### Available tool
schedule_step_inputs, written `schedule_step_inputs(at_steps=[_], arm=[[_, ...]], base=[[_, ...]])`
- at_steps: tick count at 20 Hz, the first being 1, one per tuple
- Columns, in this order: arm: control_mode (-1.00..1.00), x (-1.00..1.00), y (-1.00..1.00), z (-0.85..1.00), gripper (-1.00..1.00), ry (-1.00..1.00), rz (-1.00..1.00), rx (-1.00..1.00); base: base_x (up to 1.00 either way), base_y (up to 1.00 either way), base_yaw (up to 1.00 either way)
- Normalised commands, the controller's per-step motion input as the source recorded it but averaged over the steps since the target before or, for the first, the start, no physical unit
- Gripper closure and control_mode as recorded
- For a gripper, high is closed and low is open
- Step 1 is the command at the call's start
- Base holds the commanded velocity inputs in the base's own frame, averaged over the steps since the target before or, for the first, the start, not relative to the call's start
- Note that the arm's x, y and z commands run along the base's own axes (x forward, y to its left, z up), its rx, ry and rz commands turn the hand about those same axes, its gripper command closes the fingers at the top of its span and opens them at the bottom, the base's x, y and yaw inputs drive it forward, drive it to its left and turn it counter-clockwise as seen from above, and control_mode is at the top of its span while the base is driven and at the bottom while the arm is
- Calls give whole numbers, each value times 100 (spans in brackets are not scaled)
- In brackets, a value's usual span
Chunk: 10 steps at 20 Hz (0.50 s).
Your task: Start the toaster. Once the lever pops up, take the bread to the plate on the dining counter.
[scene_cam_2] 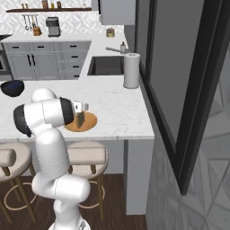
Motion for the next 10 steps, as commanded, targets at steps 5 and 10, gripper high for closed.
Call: schedule_step_inputs(at_steps=[5,10], arm=[[-100,0,29,90,-100,-3,-7,0],[-100,3,-3,26,-100,9,-10,5]], base=[[0,0,0],[0,0,0]])
